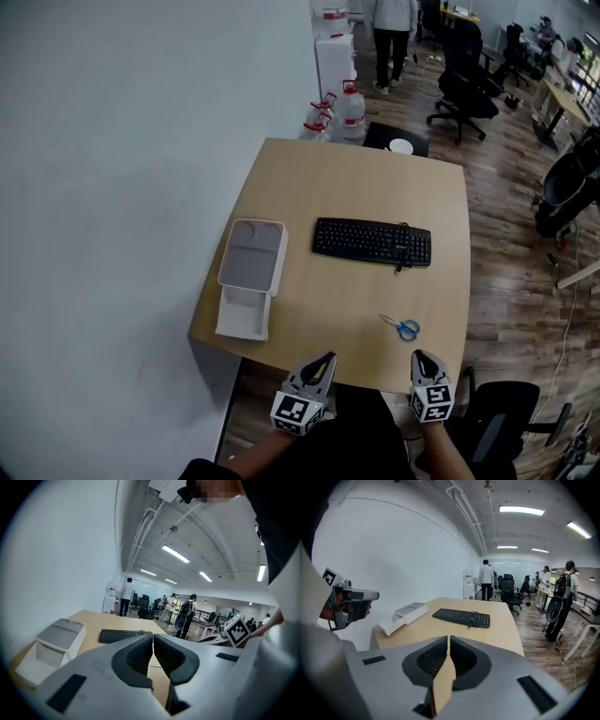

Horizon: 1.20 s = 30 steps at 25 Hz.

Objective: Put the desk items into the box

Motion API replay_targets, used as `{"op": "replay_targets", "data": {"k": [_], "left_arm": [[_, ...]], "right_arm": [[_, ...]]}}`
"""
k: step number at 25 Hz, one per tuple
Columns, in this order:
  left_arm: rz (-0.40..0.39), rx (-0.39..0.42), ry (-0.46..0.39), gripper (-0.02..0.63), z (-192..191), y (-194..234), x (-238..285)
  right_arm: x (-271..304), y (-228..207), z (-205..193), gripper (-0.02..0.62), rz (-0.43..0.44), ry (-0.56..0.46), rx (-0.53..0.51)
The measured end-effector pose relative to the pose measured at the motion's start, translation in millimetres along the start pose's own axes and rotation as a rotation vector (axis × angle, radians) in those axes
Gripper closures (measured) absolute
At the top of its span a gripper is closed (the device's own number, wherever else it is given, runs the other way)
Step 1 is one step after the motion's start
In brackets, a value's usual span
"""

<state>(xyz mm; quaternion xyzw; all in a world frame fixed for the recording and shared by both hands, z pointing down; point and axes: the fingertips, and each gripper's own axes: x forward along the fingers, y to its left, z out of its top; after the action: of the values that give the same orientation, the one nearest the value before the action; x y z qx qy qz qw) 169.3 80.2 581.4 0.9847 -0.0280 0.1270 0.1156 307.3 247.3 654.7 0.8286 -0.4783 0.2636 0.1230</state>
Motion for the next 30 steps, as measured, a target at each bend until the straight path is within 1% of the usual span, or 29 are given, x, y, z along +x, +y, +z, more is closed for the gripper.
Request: {"op": "replay_targets", "data": {"k": [2, 4, 9, 12, 16, 18, 21, 25, 30], "left_arm": [[0.012, -0.009, 0.021, 0.586, 0.3, 8.2, 17.5], [0.026, -0.021, 0.037, 0.586, -1.2, 18.1, 32.7], [0.077, -0.054, 0.082, 0.586, -11.4, 33.4, 51.3], [0.098, -0.067, 0.11, 0.586, -19.4, 37.1, 61.7], [0.119, -0.092, 0.128, 0.586, -24.3, 41.5, 71.0], [0.135, -0.1, 0.135, 0.586, -26.5, 43.0, 70.8], [0.163, -0.112, 0.144, 0.586, -29.6, 48.6, 70.5], [0.193, -0.122, 0.153, 0.586, -32.0, 55.3, 67.6], [0.215, -0.132, 0.155, 0.586, -32.5, 62.6, 62.9]], "right_arm": [[22.4, -14.9, -9.3, 0.472, 0.017, 0.061, -0.02], [44.8, -27.5, -20.0, 0.468, 0.037, 0.119, -0.046], [87.4, -38.8, -63.7, 0.417, 0.133, 0.278, -0.144], [106.6, -45.7, -86.2, 0.415, 0.175, 0.347, -0.189], [131.7, -56.7, -116.1, 0.407, 0.214, 0.41, -0.241], [137.5, -59.8, -124.5, 0.404, 0.232, 0.449, -0.266], [146.7, -62.1, -130.2, 0.39, 0.263, 0.49, -0.299], [156.0, -63.5, -138.2, 0.39, 0.29, 0.523, -0.336], [161.2, -59.1, -140.3, 0.395, 0.341, 0.549, -0.343]]}}
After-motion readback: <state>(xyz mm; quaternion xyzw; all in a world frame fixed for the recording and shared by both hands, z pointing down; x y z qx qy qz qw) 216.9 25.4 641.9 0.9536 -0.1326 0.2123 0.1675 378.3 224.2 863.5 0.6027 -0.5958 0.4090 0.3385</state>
